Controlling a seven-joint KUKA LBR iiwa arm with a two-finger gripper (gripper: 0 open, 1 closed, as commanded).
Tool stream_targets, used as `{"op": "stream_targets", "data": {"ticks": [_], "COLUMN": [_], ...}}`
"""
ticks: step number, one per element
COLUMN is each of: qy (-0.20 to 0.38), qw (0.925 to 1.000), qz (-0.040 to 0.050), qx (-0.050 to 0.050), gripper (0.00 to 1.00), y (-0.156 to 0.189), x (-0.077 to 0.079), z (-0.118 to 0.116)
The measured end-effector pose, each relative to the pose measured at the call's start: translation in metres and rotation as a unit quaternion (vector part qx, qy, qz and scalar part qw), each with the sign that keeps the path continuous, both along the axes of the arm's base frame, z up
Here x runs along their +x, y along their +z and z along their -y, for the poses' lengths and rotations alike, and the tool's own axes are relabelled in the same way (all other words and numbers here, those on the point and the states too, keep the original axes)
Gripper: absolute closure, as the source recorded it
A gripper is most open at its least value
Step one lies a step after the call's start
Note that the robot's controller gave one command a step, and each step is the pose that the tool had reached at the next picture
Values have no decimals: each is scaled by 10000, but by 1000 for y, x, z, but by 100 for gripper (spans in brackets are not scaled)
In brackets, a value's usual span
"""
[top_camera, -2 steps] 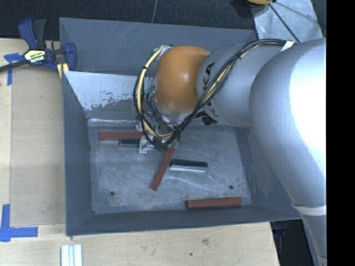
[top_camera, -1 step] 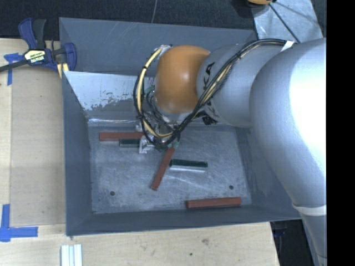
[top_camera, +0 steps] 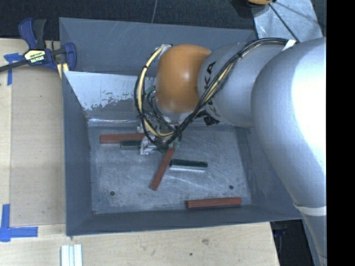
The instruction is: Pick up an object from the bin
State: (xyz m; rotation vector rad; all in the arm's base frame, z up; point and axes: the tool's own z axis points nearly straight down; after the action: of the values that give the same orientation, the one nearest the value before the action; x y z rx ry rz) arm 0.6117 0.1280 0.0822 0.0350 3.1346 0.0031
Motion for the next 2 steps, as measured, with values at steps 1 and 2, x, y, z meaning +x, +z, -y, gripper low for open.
{"op": "stream_targets", "data": {"ticks": [1, 2], "qy": [0, -3], "qw": [10000, 10000], "qz": [-29, -20], "qx": [-8, -6], "gripper": [100, 100], "y": [11, 23], "x": [-1, -1], "z": [1, 1]}}
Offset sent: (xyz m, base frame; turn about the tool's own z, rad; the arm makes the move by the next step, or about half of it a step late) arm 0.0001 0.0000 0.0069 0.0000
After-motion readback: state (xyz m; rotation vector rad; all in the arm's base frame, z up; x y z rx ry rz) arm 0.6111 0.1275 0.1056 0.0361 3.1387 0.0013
